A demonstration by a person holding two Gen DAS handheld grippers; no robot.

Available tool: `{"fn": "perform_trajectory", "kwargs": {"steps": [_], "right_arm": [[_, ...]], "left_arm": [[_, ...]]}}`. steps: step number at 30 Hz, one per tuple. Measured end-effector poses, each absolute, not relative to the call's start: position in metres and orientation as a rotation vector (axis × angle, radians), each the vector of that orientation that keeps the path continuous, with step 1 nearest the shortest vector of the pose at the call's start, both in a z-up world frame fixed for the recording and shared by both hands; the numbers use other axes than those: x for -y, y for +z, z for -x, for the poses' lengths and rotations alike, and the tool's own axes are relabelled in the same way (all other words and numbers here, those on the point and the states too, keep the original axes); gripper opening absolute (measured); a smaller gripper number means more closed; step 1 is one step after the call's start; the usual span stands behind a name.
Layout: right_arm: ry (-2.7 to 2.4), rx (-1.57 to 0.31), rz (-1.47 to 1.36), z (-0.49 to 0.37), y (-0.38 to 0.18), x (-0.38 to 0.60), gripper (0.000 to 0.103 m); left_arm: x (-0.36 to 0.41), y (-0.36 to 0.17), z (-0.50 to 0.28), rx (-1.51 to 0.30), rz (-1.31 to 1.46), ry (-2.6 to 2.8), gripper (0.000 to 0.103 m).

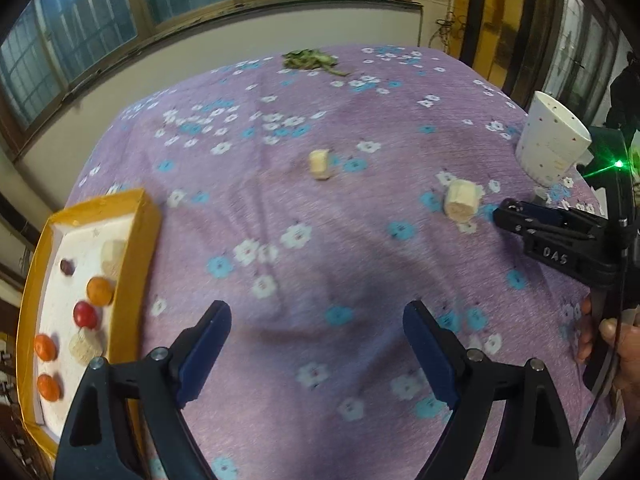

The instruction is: Organize fruits

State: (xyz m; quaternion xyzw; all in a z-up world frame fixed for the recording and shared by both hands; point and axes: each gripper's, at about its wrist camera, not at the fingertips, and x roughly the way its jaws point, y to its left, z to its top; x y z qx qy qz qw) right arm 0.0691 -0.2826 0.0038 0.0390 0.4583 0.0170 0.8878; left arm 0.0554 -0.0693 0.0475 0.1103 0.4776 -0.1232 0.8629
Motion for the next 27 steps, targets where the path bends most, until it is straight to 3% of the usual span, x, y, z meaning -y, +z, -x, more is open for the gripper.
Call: {"fn": "perform_trajectory", "kwargs": {"steps": [2,12,15,17,18,27], "right_arm": [[0.028,-0.956,-0.066,-0.069,0.004,0.284,0.024],[0.034,-0.92,-0.115,-0.033,0.022,0.298,0.024],[0.037,-0.929,-0.13,-0.026,0.021,0.301,0.024],[0.036,-0.931,-0.138,-0.023,0.02,0.301,0.024],[0.033,-0.93,-0.142,-0.02,0.02,0.302,0.024],[0.027,-0.917,-0.167,-0.005,0.024,0.294,0.024]], "left_arm": [[0.086,0.047,-0.061,-0.995,-0.248,-0.283,0.09],[0.17,0.035,-0.09,-0.933,-0.293,-0.447,0.087],[0.184,0.027,-0.099,-0.94,-0.308,-0.473,0.067],[0.191,0.019,-0.105,-0.974,-0.31,-0.498,0.041],[0.192,0.016,-0.107,-0.993,-0.29,-0.539,0.037],[0.165,0.021,-0.093,-0.996,-0.176,-0.578,0.036]]}}
